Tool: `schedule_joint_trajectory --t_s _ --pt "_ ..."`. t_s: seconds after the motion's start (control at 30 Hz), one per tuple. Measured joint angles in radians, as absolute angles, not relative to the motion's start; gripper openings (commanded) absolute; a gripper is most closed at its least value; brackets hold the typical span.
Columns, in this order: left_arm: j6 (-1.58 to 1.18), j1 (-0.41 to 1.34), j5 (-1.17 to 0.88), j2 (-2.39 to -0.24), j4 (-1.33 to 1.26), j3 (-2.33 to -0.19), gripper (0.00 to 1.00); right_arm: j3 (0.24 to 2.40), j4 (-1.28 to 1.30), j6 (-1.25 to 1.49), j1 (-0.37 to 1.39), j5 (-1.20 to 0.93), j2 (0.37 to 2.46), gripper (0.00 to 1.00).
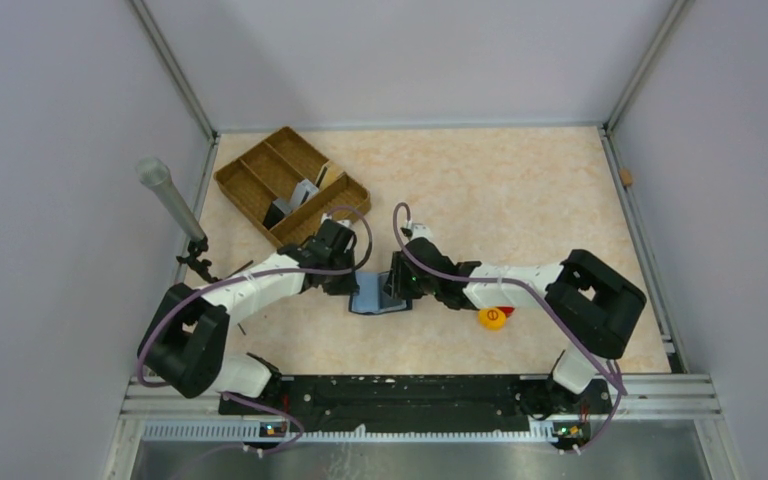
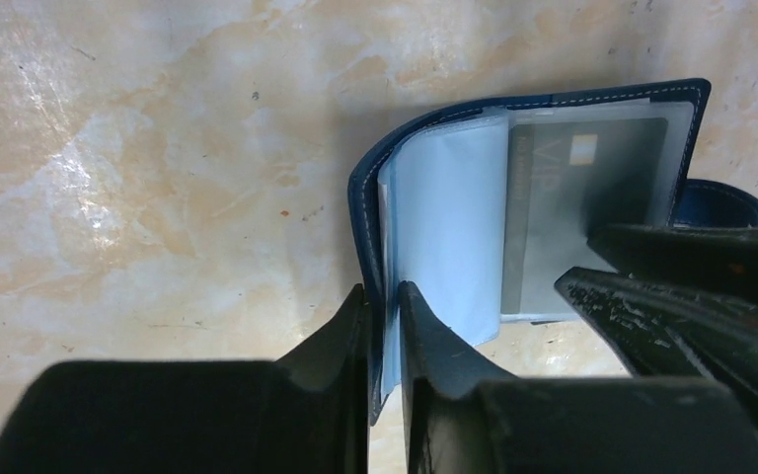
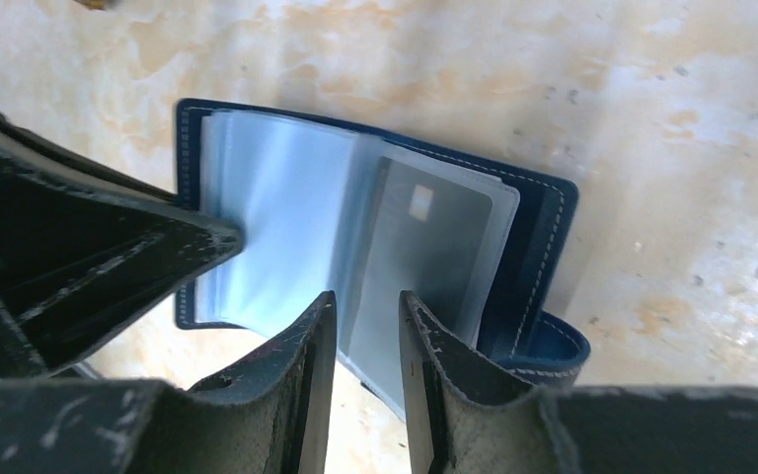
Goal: Put the credit cards into the card holder
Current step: Turn over the card slot in the card holder.
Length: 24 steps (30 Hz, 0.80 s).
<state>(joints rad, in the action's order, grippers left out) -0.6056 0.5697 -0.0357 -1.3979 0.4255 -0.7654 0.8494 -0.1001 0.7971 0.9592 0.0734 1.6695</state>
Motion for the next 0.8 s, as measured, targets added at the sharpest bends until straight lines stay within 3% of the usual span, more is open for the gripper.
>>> schedule_joint_trajectory --t_s 0.17,0.4,0.8 --pt "-0.598 0.57 -0.028 -1.396 0.436 -0.759 0.41 0.823 -0.094 0.805 0.952 0.099 1.67 0.3" --pt "-0.58 0.57 -0.029 -1.337 0.492 -0.77 0.59 0.818 -0.088 0.799 0.947 0.09 1.669 0.36" --pt "-0.543 0.559 -0.046 -1.25 0.563 -0.902 0.66 0.818 -0.061 0.759 0.946 0.052 1.555 0.42"
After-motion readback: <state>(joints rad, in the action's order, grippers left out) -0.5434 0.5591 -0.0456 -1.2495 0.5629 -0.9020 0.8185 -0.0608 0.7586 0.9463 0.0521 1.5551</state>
